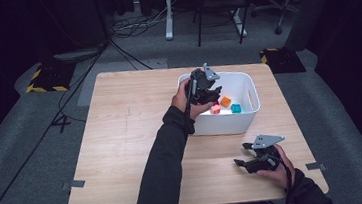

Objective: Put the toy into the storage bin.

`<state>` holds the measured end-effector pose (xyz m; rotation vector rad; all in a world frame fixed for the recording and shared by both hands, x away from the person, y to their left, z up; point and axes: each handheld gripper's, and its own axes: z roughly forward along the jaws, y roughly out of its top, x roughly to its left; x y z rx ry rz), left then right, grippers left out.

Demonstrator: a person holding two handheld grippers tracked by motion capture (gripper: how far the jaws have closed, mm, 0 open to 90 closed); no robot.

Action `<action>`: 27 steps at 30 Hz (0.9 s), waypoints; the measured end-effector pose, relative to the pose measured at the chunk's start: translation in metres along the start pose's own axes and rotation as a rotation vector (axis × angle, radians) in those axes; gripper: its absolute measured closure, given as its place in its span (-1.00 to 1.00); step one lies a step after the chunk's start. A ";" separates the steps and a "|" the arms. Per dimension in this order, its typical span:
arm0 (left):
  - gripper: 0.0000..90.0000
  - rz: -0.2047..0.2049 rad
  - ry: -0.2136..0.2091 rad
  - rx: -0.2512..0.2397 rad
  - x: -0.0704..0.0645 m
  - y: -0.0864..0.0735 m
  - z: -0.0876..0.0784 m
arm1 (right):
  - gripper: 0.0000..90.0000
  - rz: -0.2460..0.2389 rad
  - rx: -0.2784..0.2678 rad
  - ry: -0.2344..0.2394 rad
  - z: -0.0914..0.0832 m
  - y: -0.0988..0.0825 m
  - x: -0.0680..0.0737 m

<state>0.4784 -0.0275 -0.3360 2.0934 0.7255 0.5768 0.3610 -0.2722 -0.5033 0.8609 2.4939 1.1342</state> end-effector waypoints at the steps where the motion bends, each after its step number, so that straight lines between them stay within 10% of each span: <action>1: 0.13 0.000 0.002 0.005 0.001 0.000 -0.001 | -0.44 -0.006 0.001 0.000 0.000 0.000 0.000; 27: -0.45 -0.083 0.100 -0.003 0.026 -0.011 -0.017 | -0.44 -0.011 0.004 0.003 0.000 0.000 -0.001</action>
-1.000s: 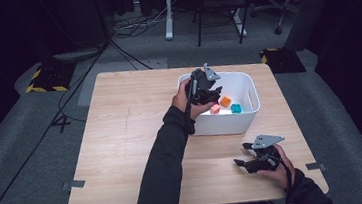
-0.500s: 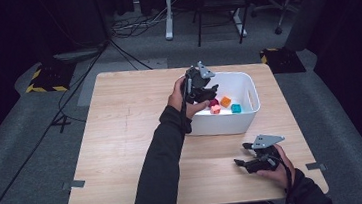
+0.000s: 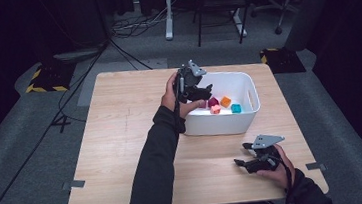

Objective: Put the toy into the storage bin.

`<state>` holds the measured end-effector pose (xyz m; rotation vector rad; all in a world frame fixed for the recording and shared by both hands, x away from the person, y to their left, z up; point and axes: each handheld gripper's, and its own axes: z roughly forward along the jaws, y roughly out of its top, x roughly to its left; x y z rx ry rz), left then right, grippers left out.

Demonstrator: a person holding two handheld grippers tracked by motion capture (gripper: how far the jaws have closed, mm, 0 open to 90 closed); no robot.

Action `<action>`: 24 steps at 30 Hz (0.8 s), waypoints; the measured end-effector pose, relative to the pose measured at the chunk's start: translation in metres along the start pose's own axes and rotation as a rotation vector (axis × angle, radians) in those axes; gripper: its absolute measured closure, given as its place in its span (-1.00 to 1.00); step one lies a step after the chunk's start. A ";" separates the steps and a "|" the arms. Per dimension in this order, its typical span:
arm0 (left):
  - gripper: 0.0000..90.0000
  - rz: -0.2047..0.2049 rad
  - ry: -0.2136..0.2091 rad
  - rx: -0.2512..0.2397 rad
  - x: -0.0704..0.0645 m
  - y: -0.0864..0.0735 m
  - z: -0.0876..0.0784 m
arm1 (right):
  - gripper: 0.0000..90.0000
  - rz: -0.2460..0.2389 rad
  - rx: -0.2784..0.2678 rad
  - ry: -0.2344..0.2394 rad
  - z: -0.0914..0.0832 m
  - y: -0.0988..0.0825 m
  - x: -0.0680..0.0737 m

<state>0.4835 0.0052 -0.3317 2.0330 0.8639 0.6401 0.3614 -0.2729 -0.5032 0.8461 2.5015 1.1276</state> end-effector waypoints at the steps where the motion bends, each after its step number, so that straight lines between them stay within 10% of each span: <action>1: -0.48 -0.012 0.001 -0.006 0.002 -0.001 -0.002 | -0.44 -0.001 0.000 0.000 0.000 0.000 0.000; 24: -0.64 -0.043 0.079 -0.007 0.041 -0.026 -0.026 | -0.44 -0.010 0.001 -0.002 0.000 0.000 -0.001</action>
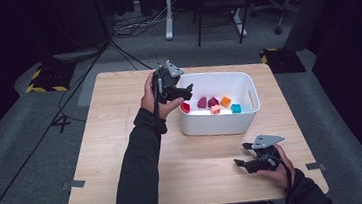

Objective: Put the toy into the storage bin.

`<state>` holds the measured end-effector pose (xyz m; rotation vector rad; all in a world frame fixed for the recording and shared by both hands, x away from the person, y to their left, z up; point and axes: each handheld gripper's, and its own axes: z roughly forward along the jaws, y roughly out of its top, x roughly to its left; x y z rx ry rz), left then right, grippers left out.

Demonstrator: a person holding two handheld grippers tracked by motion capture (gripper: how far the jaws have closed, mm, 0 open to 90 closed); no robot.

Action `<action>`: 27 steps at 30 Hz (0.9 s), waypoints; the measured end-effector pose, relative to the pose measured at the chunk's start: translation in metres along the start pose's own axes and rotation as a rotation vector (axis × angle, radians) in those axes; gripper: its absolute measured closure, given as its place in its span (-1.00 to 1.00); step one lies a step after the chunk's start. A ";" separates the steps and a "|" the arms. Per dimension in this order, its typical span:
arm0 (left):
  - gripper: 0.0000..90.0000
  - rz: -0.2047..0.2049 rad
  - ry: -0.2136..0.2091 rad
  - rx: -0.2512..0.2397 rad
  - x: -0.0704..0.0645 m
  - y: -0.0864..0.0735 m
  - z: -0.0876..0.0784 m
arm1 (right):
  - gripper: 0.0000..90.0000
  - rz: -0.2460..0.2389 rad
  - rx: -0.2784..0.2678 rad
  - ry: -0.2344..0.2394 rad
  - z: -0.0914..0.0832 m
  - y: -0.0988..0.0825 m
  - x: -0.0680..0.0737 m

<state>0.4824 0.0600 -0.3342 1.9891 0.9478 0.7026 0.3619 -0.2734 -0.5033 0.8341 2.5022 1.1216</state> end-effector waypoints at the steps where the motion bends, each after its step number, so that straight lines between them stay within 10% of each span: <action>1: -0.64 0.003 0.006 0.009 0.002 -0.001 -0.001 | -0.44 0.006 0.000 0.000 0.000 0.000 0.000; 17: -0.63 0.036 0.086 0.099 0.033 -0.028 -0.018 | -0.44 0.002 0.002 0.001 0.000 0.000 0.000; 27: -0.61 0.033 0.053 0.119 0.035 -0.049 -0.019 | -0.44 0.003 0.002 0.001 0.000 0.000 0.000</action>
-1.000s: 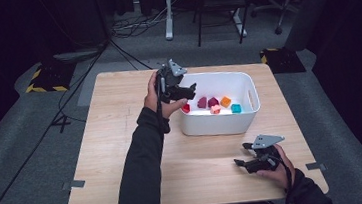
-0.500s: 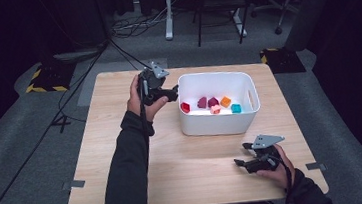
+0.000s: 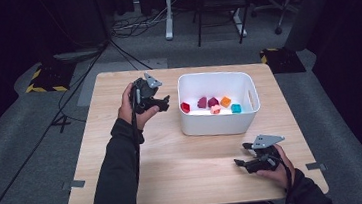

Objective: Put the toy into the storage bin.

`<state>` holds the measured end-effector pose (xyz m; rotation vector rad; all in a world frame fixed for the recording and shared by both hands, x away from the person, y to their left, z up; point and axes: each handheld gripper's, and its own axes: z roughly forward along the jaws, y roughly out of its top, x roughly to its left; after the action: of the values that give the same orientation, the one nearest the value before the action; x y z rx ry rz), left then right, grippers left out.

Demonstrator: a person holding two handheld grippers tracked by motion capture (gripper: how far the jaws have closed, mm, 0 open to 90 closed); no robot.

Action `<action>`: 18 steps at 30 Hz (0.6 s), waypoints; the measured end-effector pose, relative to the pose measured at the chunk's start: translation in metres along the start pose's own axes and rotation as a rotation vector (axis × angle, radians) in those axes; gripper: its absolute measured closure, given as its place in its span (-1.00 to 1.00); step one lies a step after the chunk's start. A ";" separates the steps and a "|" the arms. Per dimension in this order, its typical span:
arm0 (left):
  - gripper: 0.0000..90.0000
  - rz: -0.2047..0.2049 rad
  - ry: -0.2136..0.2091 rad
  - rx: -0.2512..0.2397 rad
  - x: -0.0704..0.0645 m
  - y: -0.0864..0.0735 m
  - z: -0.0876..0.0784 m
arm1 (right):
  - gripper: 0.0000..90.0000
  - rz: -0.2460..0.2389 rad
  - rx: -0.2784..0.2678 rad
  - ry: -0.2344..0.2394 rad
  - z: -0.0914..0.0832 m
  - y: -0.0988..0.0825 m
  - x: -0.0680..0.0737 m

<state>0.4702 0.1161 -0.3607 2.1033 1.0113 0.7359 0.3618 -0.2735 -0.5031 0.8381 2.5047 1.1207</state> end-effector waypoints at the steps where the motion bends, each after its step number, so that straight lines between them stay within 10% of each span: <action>1: -0.61 0.001 -0.002 0.003 0.000 -0.002 0.000 | -0.44 0.000 0.000 0.000 0.000 0.000 0.000; 18: -0.63 0.107 -0.045 0.074 -0.016 -0.034 -0.006 | -0.44 -0.001 0.000 -0.001 0.000 0.000 0.000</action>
<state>0.4420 0.1206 -0.3861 2.2421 0.9195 0.7096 0.3618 -0.2734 -0.5032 0.8367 2.5039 1.1199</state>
